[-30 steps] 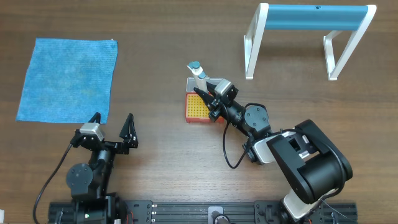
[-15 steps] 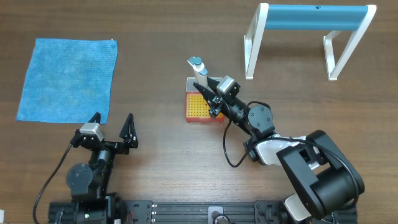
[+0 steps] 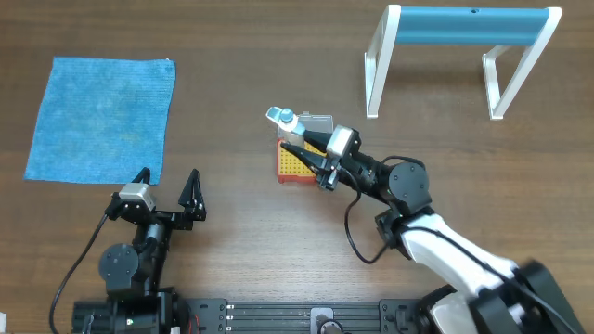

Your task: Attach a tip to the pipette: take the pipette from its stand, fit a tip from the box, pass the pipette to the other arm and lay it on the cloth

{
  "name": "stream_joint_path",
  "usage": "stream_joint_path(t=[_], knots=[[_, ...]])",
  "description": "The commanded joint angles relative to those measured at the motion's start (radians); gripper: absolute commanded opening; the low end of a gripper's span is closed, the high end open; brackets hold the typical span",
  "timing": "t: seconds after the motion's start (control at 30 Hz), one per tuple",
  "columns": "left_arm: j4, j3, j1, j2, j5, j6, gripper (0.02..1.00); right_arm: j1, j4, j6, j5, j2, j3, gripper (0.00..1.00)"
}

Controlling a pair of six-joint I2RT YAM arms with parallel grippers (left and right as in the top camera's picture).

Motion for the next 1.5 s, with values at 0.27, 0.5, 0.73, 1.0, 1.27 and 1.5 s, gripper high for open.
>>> stream_joint_path(t=[0.27,0.5,0.73,1.0,1.27,1.5], knots=[[-0.002,-0.004,0.003,-0.007,-0.015,0.013,0.998,-0.003,-0.762,0.085,-0.039,-0.315,0.135,0.08],[-0.002,-0.004,0.003,-0.007,-0.015,0.013,0.996,-0.003,-0.766,0.304,-0.038,-0.312,0.135,0.084],[-0.002,-0.004,0.003,-0.007,-0.015,0.013,0.998,-0.003,-0.766,0.412,0.006,-0.312,0.135,0.08],[-0.001,-0.004,0.003,-0.007,-0.016,0.013,0.998,-0.003,-0.765,0.583,0.104,-0.311,0.135,0.08],[0.066,-0.004,0.003,-0.007,0.207,-0.861,0.998,-0.001,-0.757,0.761,0.094,-0.311,0.135,0.08],[0.082,-0.004,0.003,-0.007,0.261,-1.193,0.998,-0.002,-0.762,0.813,0.094,-0.311,0.135,0.08]])
